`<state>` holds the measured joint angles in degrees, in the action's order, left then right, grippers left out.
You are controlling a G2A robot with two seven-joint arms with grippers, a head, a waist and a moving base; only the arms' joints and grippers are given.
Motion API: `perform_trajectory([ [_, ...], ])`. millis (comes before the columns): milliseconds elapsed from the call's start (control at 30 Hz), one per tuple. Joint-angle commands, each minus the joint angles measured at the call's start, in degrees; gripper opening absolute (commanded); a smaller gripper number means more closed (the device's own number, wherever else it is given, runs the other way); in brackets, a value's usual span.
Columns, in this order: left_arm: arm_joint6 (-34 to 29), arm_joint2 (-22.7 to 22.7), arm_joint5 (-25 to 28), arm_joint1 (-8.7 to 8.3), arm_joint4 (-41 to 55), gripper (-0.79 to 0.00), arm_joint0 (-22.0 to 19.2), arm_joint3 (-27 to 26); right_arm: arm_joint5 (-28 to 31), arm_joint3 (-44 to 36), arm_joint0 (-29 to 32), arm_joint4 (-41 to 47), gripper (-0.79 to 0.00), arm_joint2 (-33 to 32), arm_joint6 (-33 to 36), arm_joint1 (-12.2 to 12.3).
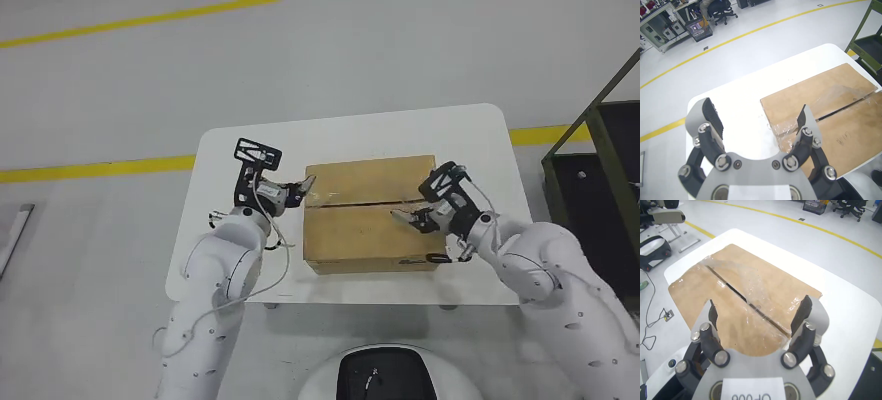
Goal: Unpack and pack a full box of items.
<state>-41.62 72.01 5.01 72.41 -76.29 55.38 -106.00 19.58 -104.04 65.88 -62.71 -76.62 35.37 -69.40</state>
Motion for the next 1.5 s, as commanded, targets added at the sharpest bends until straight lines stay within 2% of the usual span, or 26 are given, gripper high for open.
perform_trajectory([
  [0,-1.0,0.0,0.0,0.06,0.9,0.000,0.0,0.5,-0.8,0.8,-1.0,-1.7,-0.628,1.3,1.3,-0.1],
  [67,-1.5,-0.2,-0.1,0.13,1.4,0.000,-0.2,0.8,-1.7,1.6,-1.8,-2.6,-0.683,2.4,1.9,-0.2],
  [133,-1.9,-0.5,0.0,0.20,2.1,0.000,-0.3,1.2,-2.5,2.3,-2.5,-4.4,-0.779,3.2,2.7,-0.2],
  [167,-2.1,-0.7,0.0,0.24,2.3,0.000,-0.3,1.4,-2.9,2.5,-2.8,-5.6,-0.785,3.6,2.9,-0.2],
  [400,-3.4,-2.4,0.6,0.55,3.4,0.000,-1.4,3.2,-3.9,2.6,-3.5,-8.3,-0.785,4.7,2.8,-0.2],
  [767,-3.0,-4.7,0.2,1.16,3.9,0.000,-3.9,7.2,-3.0,-0.7,-2.9,-12.8,-0.785,2.8,2.9,0.3],
  [933,-3.7,-5.1,0.0,1.38,4.5,-0.058,-4.8,8.7,-0.1,-2.9,-1.4,-16.0,-0.785,1.3,1.8,0.9],
  [1067,-4.5,-5.6,0.0,1.56,5.1,-0.145,-5.5,9.6,2.6,-3.8,-0.3,-19.5,-0.785,0.2,-0.2,1.4],
  [1100,-4.6,-5.8,0.1,1.60,5.1,-0.209,-5.7,9.8,3.4,-4.1,-0.1,-20.6,-0.785,0.1,-1.0,1.5],
  [1167,-5.0,-6.1,0.2,1.68,5.1,-0.243,-5.9,10.3,4.5,-4.3,0.4,-22.0,-0.785,0.0,-2.0,1.7],
  [1233,-5.5,-6.5,0.2,1.77,5.1,-0.311,-6.2,10.8,4.8,-4.3,0.9,-23.3,-0.785,0.0,-2.6,1.8],
  [1267,-5.8,-6.8,0.2,1.83,5.1,-0.385,-6.4,11.1,5.0,-4.2,1.0,-24.5,-0.785,0.1,-2.8,1.9],
  [1333,-6.0,-7.3,0.3,1.95,5.2,-0.428,-6.6,11.4,4.9,-4.0,1.1,-26.1,-0.785,0.4,-3.5,2.0],
  [1467,-6.3,-8.4,0.9,2.15,5.1,-0.566,-6.9,11.9,5.0,-3.3,1.2,-27.5,-0.785,0.6,-4.2,2.0],
])
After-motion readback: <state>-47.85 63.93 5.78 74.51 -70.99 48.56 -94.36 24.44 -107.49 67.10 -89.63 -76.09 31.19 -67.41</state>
